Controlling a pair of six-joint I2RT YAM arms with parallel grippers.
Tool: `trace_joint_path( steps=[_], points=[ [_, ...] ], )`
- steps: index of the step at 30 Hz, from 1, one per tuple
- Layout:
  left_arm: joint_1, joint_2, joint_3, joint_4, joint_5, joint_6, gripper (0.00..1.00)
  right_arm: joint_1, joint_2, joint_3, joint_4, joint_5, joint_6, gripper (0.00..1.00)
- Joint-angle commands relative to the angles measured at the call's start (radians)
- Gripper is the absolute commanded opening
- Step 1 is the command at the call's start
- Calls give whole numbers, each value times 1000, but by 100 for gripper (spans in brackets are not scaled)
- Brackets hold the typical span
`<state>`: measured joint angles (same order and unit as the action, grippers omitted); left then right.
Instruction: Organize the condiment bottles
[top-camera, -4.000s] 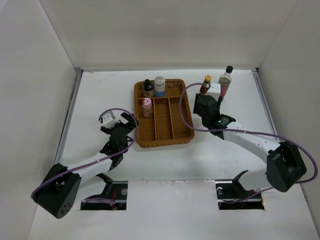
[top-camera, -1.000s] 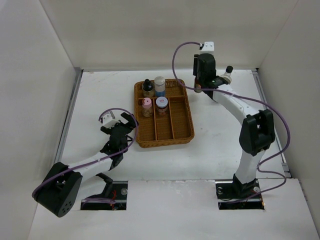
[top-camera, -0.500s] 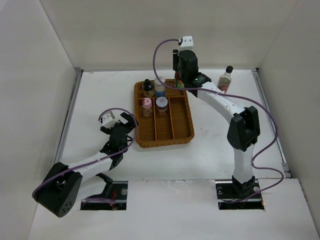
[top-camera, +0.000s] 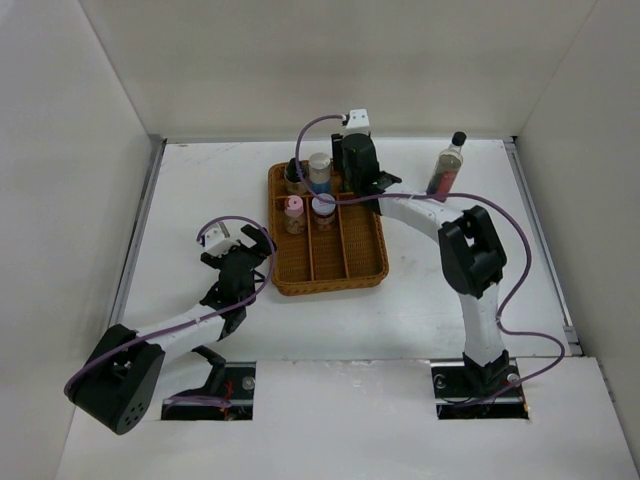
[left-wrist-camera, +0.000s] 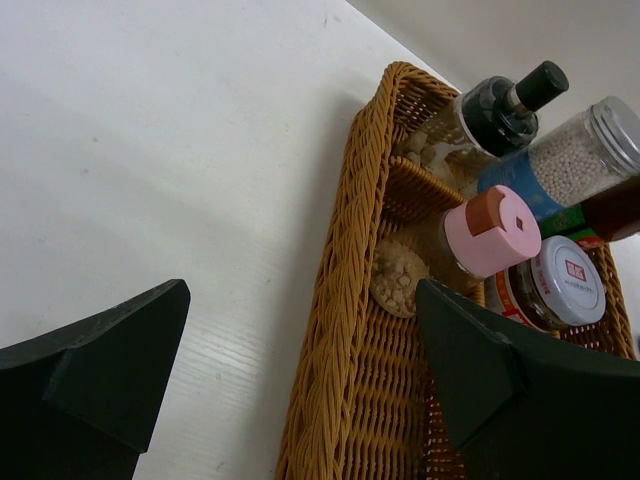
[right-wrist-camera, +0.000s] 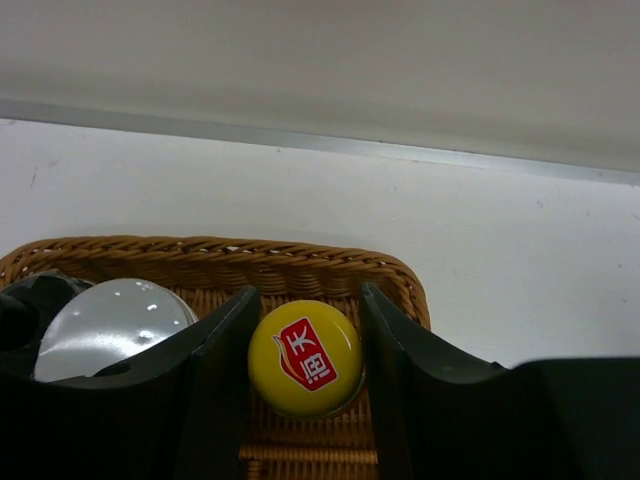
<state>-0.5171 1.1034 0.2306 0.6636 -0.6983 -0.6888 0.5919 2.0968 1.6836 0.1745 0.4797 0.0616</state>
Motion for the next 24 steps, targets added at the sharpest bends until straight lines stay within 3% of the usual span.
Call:
trace_joint_path(
  steps=[1,14,20,24],
  points=[
    [6,-8,6,48,8,-9,100,10,-63,-44,98,7,41,53],
    [7,-7,6,48,14,-9,100,10,-185,-78,86,2,70,85],
    [7,-4,7,48,16,-9,100,10,-329,-94,51,-7,55,94],
    [7,-17,4,48,14,-9,100,-77,-443,-166,29,28,46,97]
  ],
)
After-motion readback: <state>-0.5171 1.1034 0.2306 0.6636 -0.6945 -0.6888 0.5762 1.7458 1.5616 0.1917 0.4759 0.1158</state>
